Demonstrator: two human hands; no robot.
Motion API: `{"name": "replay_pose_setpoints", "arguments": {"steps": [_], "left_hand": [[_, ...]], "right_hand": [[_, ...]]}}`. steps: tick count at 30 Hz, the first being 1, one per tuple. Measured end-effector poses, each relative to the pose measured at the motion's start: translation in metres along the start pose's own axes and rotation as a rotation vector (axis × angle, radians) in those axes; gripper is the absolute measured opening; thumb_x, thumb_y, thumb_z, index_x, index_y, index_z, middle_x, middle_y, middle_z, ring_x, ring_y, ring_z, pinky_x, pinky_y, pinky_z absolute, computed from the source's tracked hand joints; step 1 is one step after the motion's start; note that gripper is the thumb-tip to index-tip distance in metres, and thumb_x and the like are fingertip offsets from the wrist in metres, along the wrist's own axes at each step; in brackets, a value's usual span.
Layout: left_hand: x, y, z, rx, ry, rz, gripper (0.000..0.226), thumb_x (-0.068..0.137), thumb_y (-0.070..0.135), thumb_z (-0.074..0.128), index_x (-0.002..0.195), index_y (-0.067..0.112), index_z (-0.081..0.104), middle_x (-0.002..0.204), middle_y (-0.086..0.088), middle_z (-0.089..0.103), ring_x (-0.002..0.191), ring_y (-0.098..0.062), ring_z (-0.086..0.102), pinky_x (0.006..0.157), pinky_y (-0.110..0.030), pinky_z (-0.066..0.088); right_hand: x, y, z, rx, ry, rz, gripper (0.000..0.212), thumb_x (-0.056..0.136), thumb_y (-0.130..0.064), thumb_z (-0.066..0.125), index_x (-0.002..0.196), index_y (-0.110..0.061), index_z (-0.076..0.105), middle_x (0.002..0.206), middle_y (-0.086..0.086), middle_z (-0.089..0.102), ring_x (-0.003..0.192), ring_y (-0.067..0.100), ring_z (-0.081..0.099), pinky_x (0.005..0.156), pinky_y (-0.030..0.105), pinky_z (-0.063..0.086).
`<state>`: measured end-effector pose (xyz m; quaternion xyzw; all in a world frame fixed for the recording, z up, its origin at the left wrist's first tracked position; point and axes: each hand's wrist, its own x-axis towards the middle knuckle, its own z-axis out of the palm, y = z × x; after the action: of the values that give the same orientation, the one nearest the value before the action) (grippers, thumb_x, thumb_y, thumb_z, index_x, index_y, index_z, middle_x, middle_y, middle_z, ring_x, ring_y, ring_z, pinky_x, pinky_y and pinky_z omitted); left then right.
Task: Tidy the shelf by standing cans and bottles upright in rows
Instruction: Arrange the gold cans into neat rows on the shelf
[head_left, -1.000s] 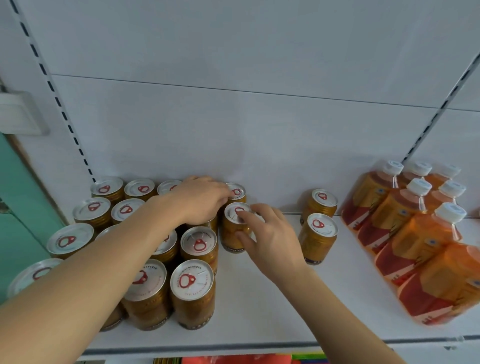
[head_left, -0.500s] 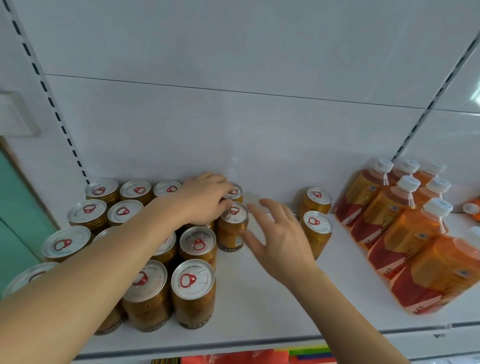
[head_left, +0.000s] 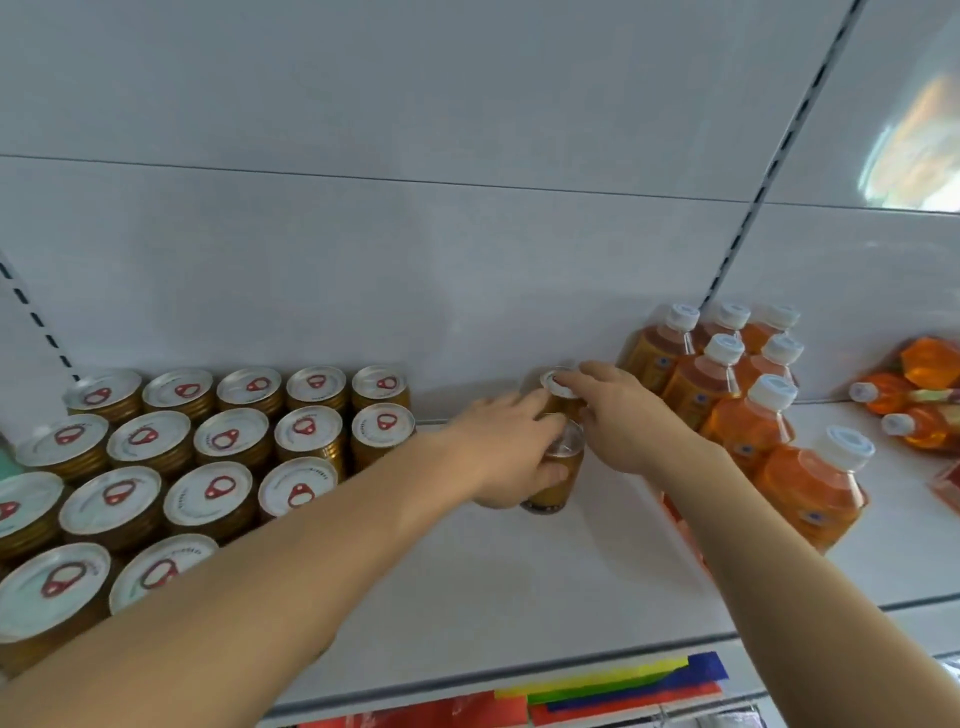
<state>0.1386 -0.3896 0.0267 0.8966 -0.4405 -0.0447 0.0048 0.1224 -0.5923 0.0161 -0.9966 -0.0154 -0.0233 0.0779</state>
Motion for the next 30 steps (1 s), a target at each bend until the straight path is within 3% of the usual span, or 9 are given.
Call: {"name": "replay_pose_setpoints", "arguments": {"steps": [2,5,8,10,12,15,18,23,30], "left_hand": [[0.0,0.007,0.01,0.032,0.012,-0.013,0.053,0.105,0.054,0.048,0.147,0.022,0.047,0.151,-0.006,0.044,0.135,-0.034,0.047,0.108,-0.052,0.043],[-0.007,0.015,0.015,0.051,0.172,-0.046,0.038,0.105,0.049,0.051,0.129,0.02,0.058,0.129,-0.003,0.058,0.115,-0.031,0.058,0.092,-0.044,0.046],[-0.027,0.015,0.012,-0.003,0.264,-0.066,0.028,0.102,0.05,0.056,0.107,0.022,0.061,0.111,0.0,0.061,0.102,-0.027,0.059,0.084,-0.041,0.047],[-0.046,0.013,0.008,-0.01,0.265,-0.076,0.024,0.1,0.049,0.058,0.099,0.025,0.058,0.106,0.003,0.059,0.101,-0.025,0.057,0.086,-0.044,0.049],[-0.066,0.01,0.006,0.008,0.247,-0.105,0.022,0.1,0.051,0.056,0.099,0.028,0.057,0.107,0.006,0.059,0.104,-0.021,0.054,0.091,-0.042,0.048],[-0.095,-0.002,0.006,0.041,0.249,-0.153,0.025,0.1,0.053,0.055,0.106,0.03,0.062,0.111,0.01,0.06,0.11,-0.016,0.05,0.094,-0.038,0.046],[-0.12,-0.021,0.004,0.029,0.233,-0.207,0.023,0.098,0.055,0.055,0.103,0.034,0.063,0.111,0.014,0.06,0.112,-0.014,0.049,0.095,-0.038,0.046],[-0.144,-0.04,0.009,0.1,0.231,-0.243,0.027,0.104,0.051,0.047,0.112,0.035,0.067,0.12,0.014,0.061,0.119,-0.018,0.049,0.099,-0.045,0.047],[-0.152,-0.052,0.016,0.139,0.258,-0.238,0.026,0.105,0.05,0.048,0.116,0.036,0.067,0.117,0.01,0.062,0.11,-0.021,0.053,0.097,-0.047,0.048]], "right_hand": [[0.013,0.003,0.004,-0.03,-0.031,-0.02,0.072,0.102,-0.013,0.058,0.165,-0.034,0.031,0.168,0.005,0.032,0.152,0.036,0.034,0.122,0.046,0.037],[0.027,0.009,0.009,-0.021,-0.107,-0.048,0.073,0.1,-0.012,0.058,0.165,-0.031,0.031,0.172,0.007,0.025,0.152,0.037,0.035,0.121,0.05,0.039],[0.024,0.012,0.013,0.042,-0.048,-0.06,0.064,0.102,-0.02,0.059,0.162,-0.032,0.04,0.171,0.006,0.028,0.148,0.034,0.042,0.12,0.045,0.04],[0.012,0.01,0.014,0.094,0.023,-0.067,0.057,0.101,-0.027,0.065,0.156,-0.032,0.05,0.164,0.005,0.038,0.135,0.03,0.055,0.112,0.038,0.046],[-0.003,0.003,0.016,0.126,0.057,-0.078,0.051,0.1,-0.03,0.067,0.15,-0.033,0.057,0.154,0.001,0.046,0.121,0.026,0.061,0.103,0.036,0.05],[-0.028,-0.014,0.021,0.145,0.079,-0.11,0.043,0.099,-0.035,0.067,0.142,-0.037,0.061,0.145,-0.004,0.05,0.115,0.025,0.061,0.098,0.041,0.054],[-0.057,-0.032,0.031,0.164,0.123,-0.134,0.043,0.097,-0.037,0.069,0.139,-0.037,0.062,0.142,-0.004,0.052,0.119,0.027,0.059,0.096,0.048,0.055],[-0.1,-0.061,0.047,0.203,0.192,-0.152,0.044,0.097,-0.026,0.072,0.14,-0.031,0.063,0.147,0.006,0.052,0.125,0.034,0.057,0.099,0.048,0.054],[-0.148,-0.113,0.056,0.191,0.197,-0.209,0.05,0.099,-0.022,0.061,0.148,-0.032,0.053,0.157,0.009,0.043,0.134,0.037,0.051,0.104,0.049,0.053]]}}
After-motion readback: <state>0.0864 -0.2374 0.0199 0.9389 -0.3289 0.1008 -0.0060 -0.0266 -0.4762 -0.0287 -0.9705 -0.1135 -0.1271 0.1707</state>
